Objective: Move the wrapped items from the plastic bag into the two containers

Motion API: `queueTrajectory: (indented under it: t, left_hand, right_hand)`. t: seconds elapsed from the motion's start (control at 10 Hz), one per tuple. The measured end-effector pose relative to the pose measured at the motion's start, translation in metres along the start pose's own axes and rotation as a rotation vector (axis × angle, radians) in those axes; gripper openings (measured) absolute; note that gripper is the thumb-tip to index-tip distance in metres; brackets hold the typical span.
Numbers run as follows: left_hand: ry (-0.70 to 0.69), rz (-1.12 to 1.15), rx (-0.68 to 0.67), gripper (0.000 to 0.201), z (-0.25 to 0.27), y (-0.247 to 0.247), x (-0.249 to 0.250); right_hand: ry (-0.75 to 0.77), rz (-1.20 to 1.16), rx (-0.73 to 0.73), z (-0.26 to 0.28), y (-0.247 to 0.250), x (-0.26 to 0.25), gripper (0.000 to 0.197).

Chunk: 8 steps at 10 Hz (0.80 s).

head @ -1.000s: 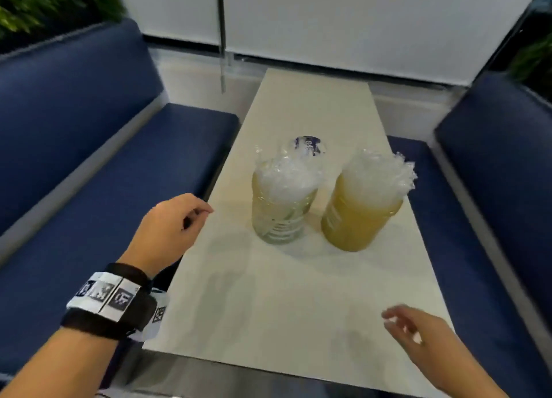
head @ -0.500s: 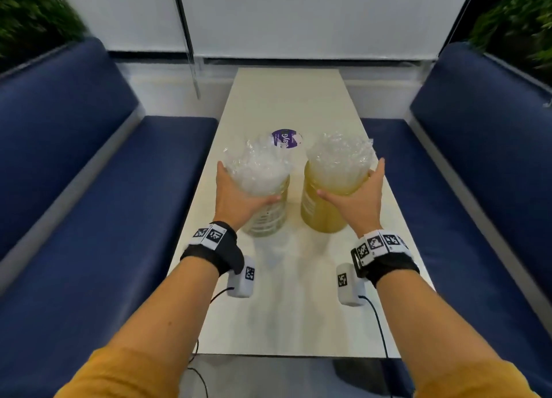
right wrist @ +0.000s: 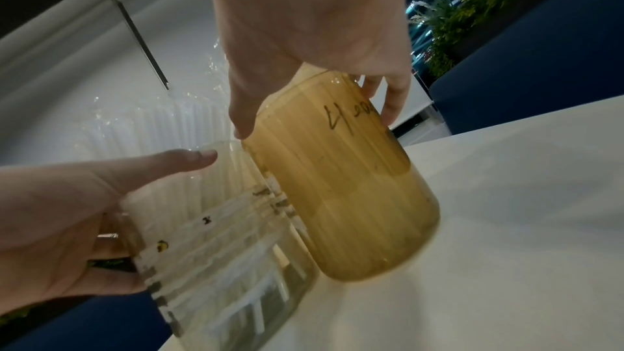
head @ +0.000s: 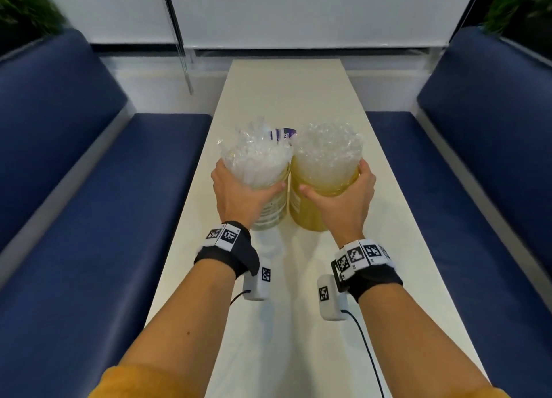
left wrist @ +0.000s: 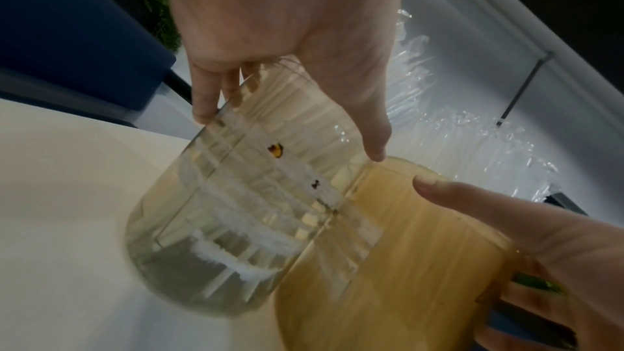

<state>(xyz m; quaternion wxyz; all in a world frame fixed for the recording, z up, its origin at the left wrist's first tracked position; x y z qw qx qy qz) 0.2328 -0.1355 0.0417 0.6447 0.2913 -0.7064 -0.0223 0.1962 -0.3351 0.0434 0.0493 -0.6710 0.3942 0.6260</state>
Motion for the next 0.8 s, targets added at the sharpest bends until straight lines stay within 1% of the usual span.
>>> queueTrajectory:
  t: [0.1,0.3,0.5,0.6,0.7,0.8]
  left_hand:
    - [0.002,-0.005,0.001,0.134,-0.023,-0.014,0.003]
    - [0.017,-0.004,-0.039,0.136,-0.063,-0.039,0.007]
    - [0.077,-0.045,-0.094,0.139,-0.08,-0.045,0.015]
    - [0.09,-0.029,-0.16,0.154,-0.077,-0.039,0.017]
    - [0.182,-0.008,-0.166,0.168,-0.071,-0.02,0.022]
    - [0.125,0.013,-0.139,0.148,-0.05,0.005,-0.003]
  right_hand:
    - [0.003,0.016,-0.011,-0.024,-0.012,-0.002,0.127]
    - [-0.007,0.025,-0.027,-0.066,-0.027,-0.005,0.127]
    - [-0.028,0.038,-0.059,-0.077,-0.035,-0.01,0.125]
    - [-0.044,-0.014,-0.118,-0.078,-0.031,-0.009,0.14]
    - [-0.094,-0.026,-0.136,-0.07,-0.02,-0.011,0.15]
    - [-0.133,-0.145,-0.09,-0.048,0.003,0.008,0.13]
Point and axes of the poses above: each hand's wrist, its own z-axis away from the middle knuckle, its own y-axis out of the back of the hand, x = y × z, the point moved 1 cm from there along -z, towards the middle knuckle, and after that the axes turned 3 degrees about z, right-handed, at the moved point
